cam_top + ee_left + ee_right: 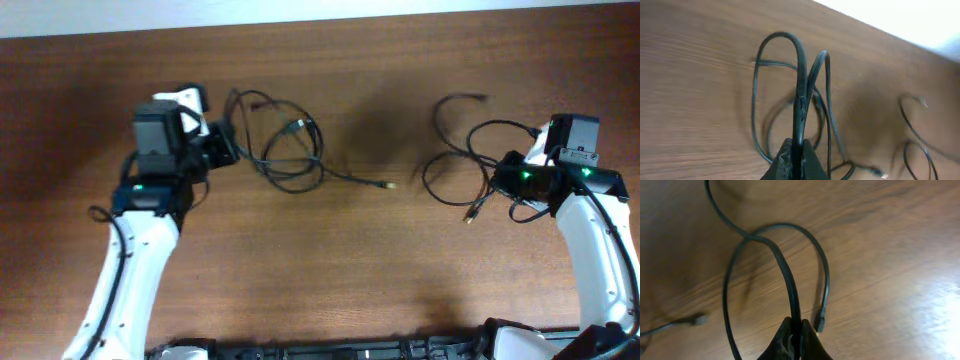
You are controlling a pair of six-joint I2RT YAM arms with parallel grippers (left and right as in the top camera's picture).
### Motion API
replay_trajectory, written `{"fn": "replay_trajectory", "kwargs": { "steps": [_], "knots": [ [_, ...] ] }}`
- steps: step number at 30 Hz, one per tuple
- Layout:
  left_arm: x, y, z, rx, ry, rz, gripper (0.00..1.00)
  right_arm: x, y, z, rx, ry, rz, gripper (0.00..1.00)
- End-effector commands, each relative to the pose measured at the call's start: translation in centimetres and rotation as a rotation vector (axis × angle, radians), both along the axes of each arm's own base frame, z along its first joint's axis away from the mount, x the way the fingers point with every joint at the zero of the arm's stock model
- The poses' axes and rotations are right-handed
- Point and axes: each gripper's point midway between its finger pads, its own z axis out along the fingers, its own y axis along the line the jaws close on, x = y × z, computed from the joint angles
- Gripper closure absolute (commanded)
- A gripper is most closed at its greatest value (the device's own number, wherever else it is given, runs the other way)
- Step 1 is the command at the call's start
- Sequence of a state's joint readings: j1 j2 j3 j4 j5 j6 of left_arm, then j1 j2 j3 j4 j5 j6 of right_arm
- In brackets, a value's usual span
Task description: Untangle cables
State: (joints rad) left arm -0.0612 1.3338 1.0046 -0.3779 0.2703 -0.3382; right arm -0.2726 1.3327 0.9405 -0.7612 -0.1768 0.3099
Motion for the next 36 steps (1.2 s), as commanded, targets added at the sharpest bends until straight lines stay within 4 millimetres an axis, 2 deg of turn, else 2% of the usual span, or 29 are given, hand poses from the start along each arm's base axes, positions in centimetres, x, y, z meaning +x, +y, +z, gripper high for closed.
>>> {"fn": "replay_trajectory", "kwargs": {
  "steps": [1,3,5,7,10,12,13,14,15,16,20,23,24,26,28,29,30,31,32,33,34,36],
  "knots": [
    [-0.4,-4.4,-3.0,0.04,0.062,-0.17,1.0,0.4,-1.8,0.7,-0.109,-0.017,0.0,0.96],
    [-0.7,-6.0,-4.7,0.045,0.106,-0.213,1.0,-0.3,-5.2,2.0,-0.238,-0.002,-0.119,0.96],
    [-1.4,-8.0,-6.3,0.054,0.148,-0.266,1.0,-1.6,-9.6,5.3,-0.266,-0.056,-0.365,0.96],
    [-2.0,-9.5,-6.9,0.071,0.154,-0.318,1.0,-3.2,-12.7,7.7,-0.265,-0.116,-0.523,0.96],
    [-2.4,-10.5,-6.9,0.085,0.147,-0.348,1.0,-6.4,-16.3,8.5,-0.251,-0.133,-0.723,0.96],
    [-2.4,-10.6,-6.9,0.085,0.147,-0.349,1.0,-7.1,-17.1,8.4,-0.217,-0.142,-0.757,0.96],
    [-2.4,-10.6,-6.9,0.085,0.147,-0.349,1.0,-6.6,-17.1,8.6,-0.189,-0.173,-0.748,0.93],
    [-2.4,-10.6,-6.9,0.085,0.147,-0.349,1.0,-5.7,-16.7,8.9,-0.154,-0.21,-0.72,0.58],
    [-2.4,-10.6,-6.9,0.084,0.147,-0.35,1.0,-4.9,-16.1,9.2,-0.112,-0.243,-0.688,0.19],
    [-2.4,-10.6,-6.9,0.082,0.147,-0.352,1.0,-3.5,-14.8,9.6,-0.035,-0.291,-0.62,0.07],
    [-2.5,-11.1,-6.7,0.076,0.138,-0.366,1.0,-0.3,-8.5,10.6,0.112,-0.367,-0.272,0.07],
    [-2.8,-12.7,-6.3,0.098,0.096,-0.43,1.0,0.2,-3.9,9.6,0.119,-0.303,-0.086,0.07],
    [-3.0,-13.8,-6.0,0.124,0.053,-0.488,1.0,0.5,-1.0,9.1,0.11,-0.279,0.05,0.07],
    [-3.6,-14.9,-5.9,0.153,0.026,-0.548,1.0,0.8,2.5,8.5,0.098,-0.257,0.218,0.07],
    [-4.0,-15.3,-6.1,0.18,0.014,-0.592,0.92,1.1,6.3,7.9,0.091,-0.244,0.386,0.07],
    [-4.1,-15.4,-6.1,0.184,0.013,-0.6,0.96,1.2,8.1,7.6,0.086,-0.24,0.465,0.07],
    [-4.1,-15.4,-6.1,0.185,0.013,-0.599,0.89,1.3,10.2,7.0,0.081,-0.231,0.565,0.07],
    [-4.1,-15.4,-6.1,0.19,0.01,-0.602,0.65,1.3,11.5,6.6,0.084,-0.221,0.611,0.07],
    [-3.9,-15.1,-6.1,0.22,-0.002,-0.602,0.48,1.4,12.7,6.0,0.092,-0.206,0.647,0.07],
    [-3.2,-14.1,-6.4,0.288,-0.015,-0.571,0.39,1.4,14.0,5.2,0.104,-0.183,0.687,0.07],
    [-2.3,-12.5,-6.5,0.353,-0.014,-0.503,0.37,1.3,15.0,4.3,0.115,-0.157,0.718,0.07],
    [-1.4,-10.6,-6.4,0.361,-0.004,-0.44,0.34,1.2,16.6,2.7,0.134,-0.11,0.764,0.09]
  ]
}}
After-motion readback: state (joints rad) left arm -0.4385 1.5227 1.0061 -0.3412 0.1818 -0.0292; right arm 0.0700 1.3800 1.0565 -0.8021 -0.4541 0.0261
